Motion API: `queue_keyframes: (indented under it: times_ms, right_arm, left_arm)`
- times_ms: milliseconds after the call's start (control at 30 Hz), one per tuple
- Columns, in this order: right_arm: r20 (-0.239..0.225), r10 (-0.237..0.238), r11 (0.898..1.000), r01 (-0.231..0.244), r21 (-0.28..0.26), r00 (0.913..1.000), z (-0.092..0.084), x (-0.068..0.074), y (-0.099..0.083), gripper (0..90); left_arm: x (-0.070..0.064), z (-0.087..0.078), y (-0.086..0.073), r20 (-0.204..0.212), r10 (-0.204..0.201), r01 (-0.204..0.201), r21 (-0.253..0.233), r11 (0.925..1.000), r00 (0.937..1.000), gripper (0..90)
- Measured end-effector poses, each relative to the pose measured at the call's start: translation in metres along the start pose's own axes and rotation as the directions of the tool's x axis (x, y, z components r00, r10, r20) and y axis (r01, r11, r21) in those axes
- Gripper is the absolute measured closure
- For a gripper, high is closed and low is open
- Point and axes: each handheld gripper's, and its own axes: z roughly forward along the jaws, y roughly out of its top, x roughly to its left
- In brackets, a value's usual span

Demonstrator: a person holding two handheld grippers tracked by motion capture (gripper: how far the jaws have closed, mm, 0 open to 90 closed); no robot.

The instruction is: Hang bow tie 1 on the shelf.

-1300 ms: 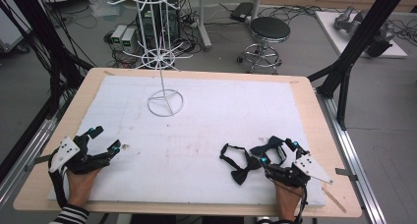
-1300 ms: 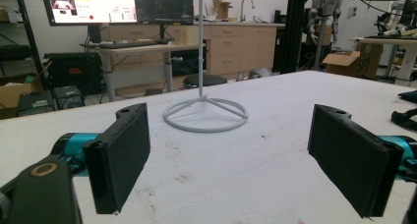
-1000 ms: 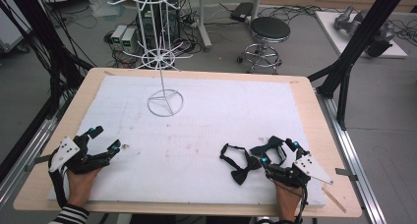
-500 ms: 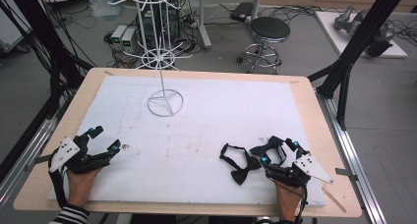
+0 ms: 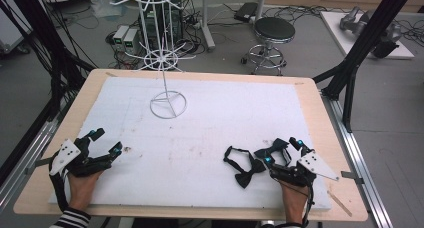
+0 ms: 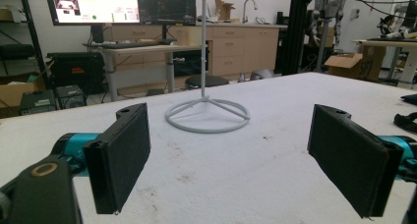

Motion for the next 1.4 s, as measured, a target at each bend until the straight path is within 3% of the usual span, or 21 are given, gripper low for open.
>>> queue_keyframes:
  times_ms: [333, 600, 767, 900, 967, 1167, 1233, 1267, 1367, 1400]
  right_arm:
    - [-0.05, -0.006, 1.0, 0.007, 0.01, 0.9987, -0.002, -0.013, 0.033, 3.5]
    - [-0.078, -0.03, 0.997, 0.035, 0.074, 0.9965, 0.002, -0.024, 0.05, 3.5]
    - [-0.103, -0.064, 0.989, 0.078, 0.129, 0.9925, 0.007, -0.031, 0.062, 3.5]
    - [-0.13, -0.067, 0.984, 0.087, 0.156, 0.9893, 0.009, -0.036, 0.069, 3.5]
    - [-0.147, -0.045, 0.983, 0.069, 0.168, 0.9881, 0.009, -0.039, 0.074, 3.5]
    - [-0.167, -0.086, 0.963, 0.124, 0.237, 0.9822, 0.013, -0.048, 0.088, 3.5]
    - [-0.171, -0.083, 0.959, 0.126, 0.255, 0.9817, 0.013, -0.049, 0.09, 3.5]
    - [-0.184, -0.092, 0.952, 0.141, 0.273, 0.9786, 0.014, -0.052, 0.093, 3.5]
    - [-0.192, -0.09, 0.947, 0.144, 0.286, 0.9772, 0.015, -0.054, 0.094, 3.5]
    - [-0.207, -0.091, 0.941, 0.152, 0.303, 0.9742, 0.017, -0.057, 0.095, 3.5]
  left_arm:
    - [0.0, 0.0, 0.0, 0.0, 0.003, -0.003, 0.003, 1.0, 1.0, 16.7]
    - [0.0, 0.0, 0.0, -0.001, 0.004, -0.004, 0.002, 1.0, 1.0, 16.7]
    - [0.0, 0.0, 0.0, -0.001, 0.005, -0.005, 0.003, 1.0, 1.0, 16.7]
    - [0.0, 0.0, 0.0, -0.002, 0.005, -0.005, 0.002, 1.0, 1.0, 16.7]
    - [-0.001, 0.0, 0.0, -0.006, 0.004, -0.004, 0.004, 1.0, 1.0, 16.7]
    - [-0.001, 0.0, 0.0, -0.007, 0.008, -0.008, 0.004, 1.0, 0.9999, 16.7]
    - [-0.001, 0.0, 0.0, -0.007, 0.008, -0.008, 0.003, 1.0, 0.9999, 16.7]
    - [-0.001, 0.0, 0.0, -0.008, 0.009, -0.009, 0.004, 1.0, 0.9999, 16.7]
    - [-0.001, 0.0, 0.0, -0.009, 0.009, -0.009, 0.004, 1.0, 0.9999, 16.7]
    - [-0.001, 0.0, 0.0, -0.009, 0.009, -0.009, 0.003, 1.0, 0.9999, 16.7]
